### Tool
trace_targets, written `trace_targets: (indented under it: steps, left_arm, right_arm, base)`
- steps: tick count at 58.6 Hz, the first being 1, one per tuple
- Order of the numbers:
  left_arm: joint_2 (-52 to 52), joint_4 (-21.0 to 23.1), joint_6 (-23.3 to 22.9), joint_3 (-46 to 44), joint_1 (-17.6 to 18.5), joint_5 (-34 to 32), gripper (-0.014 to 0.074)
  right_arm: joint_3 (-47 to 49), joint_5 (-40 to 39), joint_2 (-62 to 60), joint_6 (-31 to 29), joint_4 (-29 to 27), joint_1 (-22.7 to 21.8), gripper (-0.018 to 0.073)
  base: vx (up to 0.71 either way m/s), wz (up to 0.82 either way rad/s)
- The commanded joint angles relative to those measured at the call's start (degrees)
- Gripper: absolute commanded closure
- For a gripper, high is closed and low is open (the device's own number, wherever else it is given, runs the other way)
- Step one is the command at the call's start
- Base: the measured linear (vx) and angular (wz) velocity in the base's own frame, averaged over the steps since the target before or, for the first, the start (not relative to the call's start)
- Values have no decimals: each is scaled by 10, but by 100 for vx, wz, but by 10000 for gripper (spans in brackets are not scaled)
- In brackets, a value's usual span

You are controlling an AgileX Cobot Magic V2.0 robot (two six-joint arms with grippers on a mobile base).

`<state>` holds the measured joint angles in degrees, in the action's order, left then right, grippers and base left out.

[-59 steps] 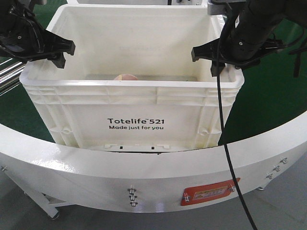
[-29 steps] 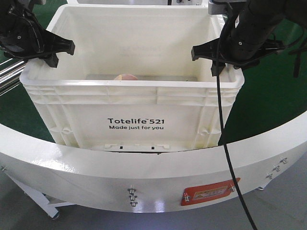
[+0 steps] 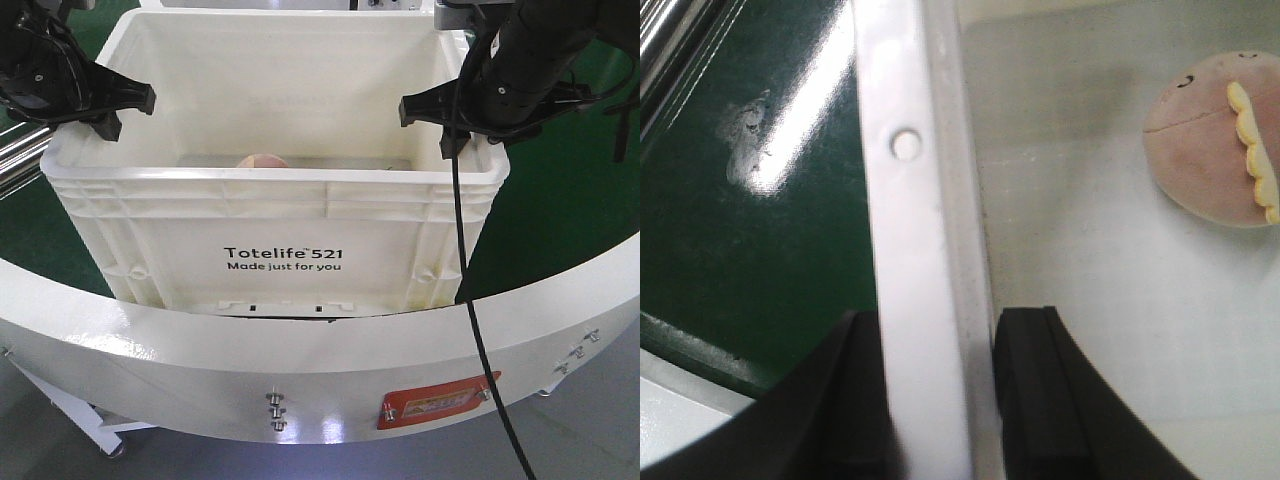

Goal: Place moving items into box and shelve
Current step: 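Close both grippers on the opposite side rims of the tote, then lift the tote off the conveyor with both grippers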

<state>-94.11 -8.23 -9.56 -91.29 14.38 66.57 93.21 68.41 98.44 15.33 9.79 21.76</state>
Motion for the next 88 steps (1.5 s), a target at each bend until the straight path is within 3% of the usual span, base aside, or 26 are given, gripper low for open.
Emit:
trace_targets:
  steps: [1, 38, 51, 70, 79, 88]
  left_arm:
    - [45, -10, -2, -21, 2, -22, 560]
    - [147, 10, -2, -21, 2, -72, 558]
    - [190, 12, -2, -5, 3, -79, 558]
    - [314, 52, 9, 124, 4, -155, 558]
    - [345, 55, 11, 162, 4, -167, 558]
    - [353, 55, 11, 176, 4, -166, 558]
  right_arm:
    - [22, -30, -59, -2, 8, 0, 495]
    - [21, -54, -144, -3, 11, 4, 495]
    - [20, -42, -175, 23, 77, 58, 495]
    - [16, -9, -200, 76, 128, 127, 495]
    - [-53, -30, -228, 127, 176, 151, 495]
    - [-144, -91, -279, 152, 178, 151, 495]
  base:
    - [0, 0]
    - [0, 0]
    - [0, 0]
    - [0, 0]
    - [0, 0]
    - [0, 0]
